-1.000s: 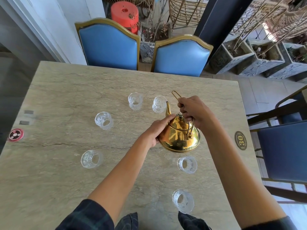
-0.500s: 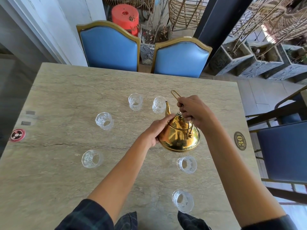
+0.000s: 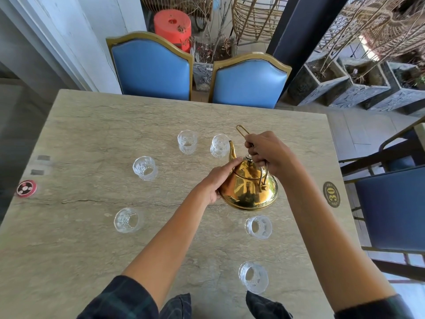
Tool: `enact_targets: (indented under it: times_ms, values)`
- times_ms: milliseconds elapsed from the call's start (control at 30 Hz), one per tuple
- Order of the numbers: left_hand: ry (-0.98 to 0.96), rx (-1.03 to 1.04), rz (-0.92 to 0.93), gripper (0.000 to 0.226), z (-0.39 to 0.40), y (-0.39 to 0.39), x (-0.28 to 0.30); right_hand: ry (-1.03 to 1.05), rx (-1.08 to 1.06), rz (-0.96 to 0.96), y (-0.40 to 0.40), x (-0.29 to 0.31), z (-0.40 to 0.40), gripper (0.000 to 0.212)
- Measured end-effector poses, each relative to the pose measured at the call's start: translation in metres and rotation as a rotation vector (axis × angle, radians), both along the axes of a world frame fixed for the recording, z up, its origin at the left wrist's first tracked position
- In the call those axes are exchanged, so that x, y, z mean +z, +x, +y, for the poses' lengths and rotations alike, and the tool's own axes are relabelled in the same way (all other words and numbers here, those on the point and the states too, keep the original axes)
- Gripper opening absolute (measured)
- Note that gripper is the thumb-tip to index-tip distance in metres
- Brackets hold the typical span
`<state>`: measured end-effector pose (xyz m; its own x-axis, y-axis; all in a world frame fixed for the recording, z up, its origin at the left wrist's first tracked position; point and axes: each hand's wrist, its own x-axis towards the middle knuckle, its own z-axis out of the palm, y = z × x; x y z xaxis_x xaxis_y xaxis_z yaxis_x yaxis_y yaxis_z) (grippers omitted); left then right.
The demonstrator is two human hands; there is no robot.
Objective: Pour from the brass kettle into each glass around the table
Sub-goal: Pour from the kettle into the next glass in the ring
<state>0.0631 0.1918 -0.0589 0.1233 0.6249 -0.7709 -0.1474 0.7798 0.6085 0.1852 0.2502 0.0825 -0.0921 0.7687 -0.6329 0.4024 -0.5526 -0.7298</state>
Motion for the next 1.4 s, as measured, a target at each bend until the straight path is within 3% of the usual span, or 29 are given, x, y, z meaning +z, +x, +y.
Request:
enact_targets:
  times_ms: [233,1400]
  values:
    - [-0.008,0.001,-0.008,0.109,0.0,0.001,-0.005,0.001,-0.001,0.001,0.001,-0.001,0.0,0.026]
    - [-0.022,-0.029,0.002,0.096,0.004,0.002,-0.008,-0.014,0.0,0.002,0.002,-0.008,0.01,0.026]
